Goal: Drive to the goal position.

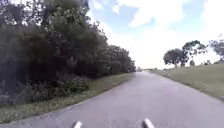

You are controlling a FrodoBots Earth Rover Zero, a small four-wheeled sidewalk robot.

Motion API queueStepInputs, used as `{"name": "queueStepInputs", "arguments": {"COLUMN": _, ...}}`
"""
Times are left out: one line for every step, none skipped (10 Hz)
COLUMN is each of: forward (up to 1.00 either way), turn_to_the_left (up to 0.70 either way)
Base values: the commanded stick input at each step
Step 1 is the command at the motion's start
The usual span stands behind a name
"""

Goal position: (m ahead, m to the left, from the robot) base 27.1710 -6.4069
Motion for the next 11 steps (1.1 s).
{"name": "queueStepInputs", "arguments": {"forward": 0.70, "turn_to_the_left": 0.00}}
{"name": "queueStepInputs", "arguments": {"forward": 0.70, "turn_to_the_left": 0.00}}
{"name": "queueStepInputs", "arguments": {"forward": 0.70, "turn_to_the_left": -0.04}}
{"name": "queueStepInputs", "arguments": {"forward": 0.70, "turn_to_the_left": -0.35}}
{"name": "queueStepInputs", "arguments": {"forward": 0.70, "turn_to_the_left": -0.35}}
{"name": "queueStepInputs", "arguments": {"forward": 0.70, "turn_to_the_left": -0.12}}
{"name": "queueStepInputs", "arguments": {"forward": 0.70, "turn_to_the_left": 0.00}}
{"name": "queueStepInputs", "arguments": {"forward": 0.70, "turn_to_the_left": 0.00}}
{"name": "queueStepInputs", "arguments": {"forward": 0.70, "turn_to_the_left": 0.00}}
{"name": "queueStepInputs", "arguments": {"forward": 0.70, "turn_to_the_left": 0.00}}
{"name": "queueStepInputs", "arguments": {"forward": 0.70, "turn_to_the_left": 0.00}}
